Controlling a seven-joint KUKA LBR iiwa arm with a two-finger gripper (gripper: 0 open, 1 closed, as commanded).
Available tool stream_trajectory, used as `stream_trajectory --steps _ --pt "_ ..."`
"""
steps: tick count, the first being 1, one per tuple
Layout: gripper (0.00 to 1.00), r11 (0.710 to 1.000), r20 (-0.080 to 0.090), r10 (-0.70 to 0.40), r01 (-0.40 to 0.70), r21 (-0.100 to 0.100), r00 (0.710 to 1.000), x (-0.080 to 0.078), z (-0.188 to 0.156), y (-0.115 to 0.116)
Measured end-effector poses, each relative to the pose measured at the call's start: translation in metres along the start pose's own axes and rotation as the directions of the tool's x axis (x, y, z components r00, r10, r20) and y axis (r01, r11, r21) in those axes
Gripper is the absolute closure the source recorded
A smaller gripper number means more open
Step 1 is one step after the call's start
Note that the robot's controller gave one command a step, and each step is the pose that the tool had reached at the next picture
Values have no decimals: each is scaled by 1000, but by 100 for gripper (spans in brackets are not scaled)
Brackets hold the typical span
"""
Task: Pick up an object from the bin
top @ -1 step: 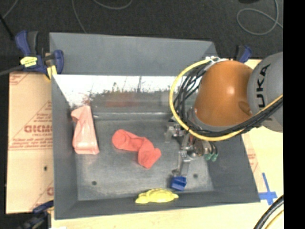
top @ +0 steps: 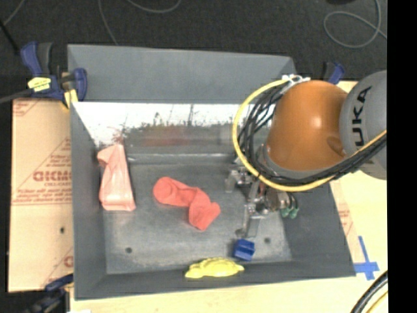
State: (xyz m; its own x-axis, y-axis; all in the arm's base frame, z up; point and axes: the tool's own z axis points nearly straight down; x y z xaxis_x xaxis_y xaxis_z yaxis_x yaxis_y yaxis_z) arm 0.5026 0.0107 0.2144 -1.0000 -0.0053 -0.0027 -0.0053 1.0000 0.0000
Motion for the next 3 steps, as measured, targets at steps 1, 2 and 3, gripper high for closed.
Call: stream_trajectory --steps 1,2,3 --pt "0 1000 7 29 -29 0 1000 -25 42 22" --pt "0 1000 -3 -24 24 1 1000 -50 74 46" --pt "0 999 9 -34 34 0 999 -49 89 46"
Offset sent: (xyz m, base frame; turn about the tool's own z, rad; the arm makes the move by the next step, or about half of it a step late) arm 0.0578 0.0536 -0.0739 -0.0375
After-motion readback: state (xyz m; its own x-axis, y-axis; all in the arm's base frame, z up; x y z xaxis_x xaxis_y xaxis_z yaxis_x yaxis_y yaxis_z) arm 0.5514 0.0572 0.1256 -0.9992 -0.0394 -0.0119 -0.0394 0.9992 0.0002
